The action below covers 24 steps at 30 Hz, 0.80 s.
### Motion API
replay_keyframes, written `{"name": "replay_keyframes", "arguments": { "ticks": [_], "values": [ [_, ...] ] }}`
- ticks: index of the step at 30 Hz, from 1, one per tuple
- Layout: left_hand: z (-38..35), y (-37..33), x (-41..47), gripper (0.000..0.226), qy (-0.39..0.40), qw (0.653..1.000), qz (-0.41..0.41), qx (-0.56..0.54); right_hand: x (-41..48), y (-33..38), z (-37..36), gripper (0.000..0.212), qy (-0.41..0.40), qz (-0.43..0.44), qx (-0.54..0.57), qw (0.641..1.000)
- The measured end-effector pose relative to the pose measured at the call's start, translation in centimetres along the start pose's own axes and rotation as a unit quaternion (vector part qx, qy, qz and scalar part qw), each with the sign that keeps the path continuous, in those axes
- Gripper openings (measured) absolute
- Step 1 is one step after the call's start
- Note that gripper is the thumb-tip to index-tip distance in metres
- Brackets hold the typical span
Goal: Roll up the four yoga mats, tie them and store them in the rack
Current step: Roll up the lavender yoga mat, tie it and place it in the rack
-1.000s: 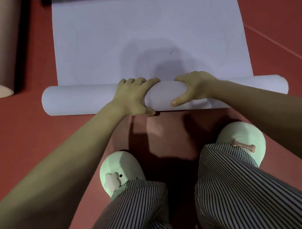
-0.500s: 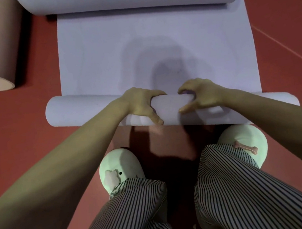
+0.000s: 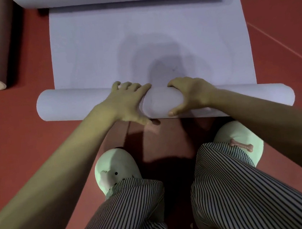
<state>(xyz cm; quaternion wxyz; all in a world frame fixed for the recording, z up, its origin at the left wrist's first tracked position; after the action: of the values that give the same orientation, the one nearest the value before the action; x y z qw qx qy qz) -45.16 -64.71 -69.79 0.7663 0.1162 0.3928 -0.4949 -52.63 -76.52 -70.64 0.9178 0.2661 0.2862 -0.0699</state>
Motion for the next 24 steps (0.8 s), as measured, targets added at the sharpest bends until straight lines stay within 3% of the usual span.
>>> {"name": "replay_keyframes", "arguments": {
  "ticks": [2,5,8,11,13,15,18,20,24],
  "values": [
    [-0.3,-0.3,-0.5,0.136,-0.033,0.999,0.013,0.018,0.2,-0.4,0.1,0.081,0.018,-0.009,0.046,0.999],
    [0.8,-0.1,0.4,0.121,-0.065,0.998,0.027,0.003,0.3,-0.8,0.6,0.072,0.033,-0.015,0.084,0.996],
    [1.4,0.3,1.2,0.120,-0.062,0.998,0.023,-0.011,0.6,-1.2,0.7,0.068,0.038,-0.019,0.056,0.998],
    [1.6,0.7,1.7,0.101,-0.051,0.998,0.021,-0.010,-0.1,-0.1,2.2,0.075,-0.096,0.036,-0.005,0.995],
    [1.9,0.7,1.9,0.099,-0.033,0.999,0.020,-0.013,-1.3,1.1,2.4,0.071,-0.191,0.085,-0.078,0.975],
    [2.0,0.9,2.2,0.104,-0.007,0.999,0.022,-0.022,-1.9,1.6,1.8,0.070,-0.219,0.079,-0.118,0.965],
    [2.0,1.0,2.4,0.113,0.002,0.999,0.025,-0.031,-1.9,1.6,0.5,0.093,-0.208,0.056,-0.159,0.963],
    [2.3,0.9,2.1,0.120,-0.030,0.999,0.016,-0.034,-1.4,1.2,0.6,0.102,-0.205,0.047,-0.159,0.965],
    [2.8,-0.4,1.0,0.121,-0.163,0.985,-0.048,0.010,-1.1,0.5,1.7,0.094,-0.217,0.040,-0.113,0.969]
  ]
}}
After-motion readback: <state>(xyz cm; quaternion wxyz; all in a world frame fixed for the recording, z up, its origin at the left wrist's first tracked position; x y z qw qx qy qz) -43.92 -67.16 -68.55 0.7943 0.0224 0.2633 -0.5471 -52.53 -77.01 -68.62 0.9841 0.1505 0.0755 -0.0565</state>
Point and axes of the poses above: each hand's wrist, its own x-axis towards the middle knuckle, its own z-axis out of the back of the hand, y = z × x, the point moved 9 cm from there along x, towards the middle knuckle, and after that the axes turned 8 degrees about y, right-handed, at the moved point
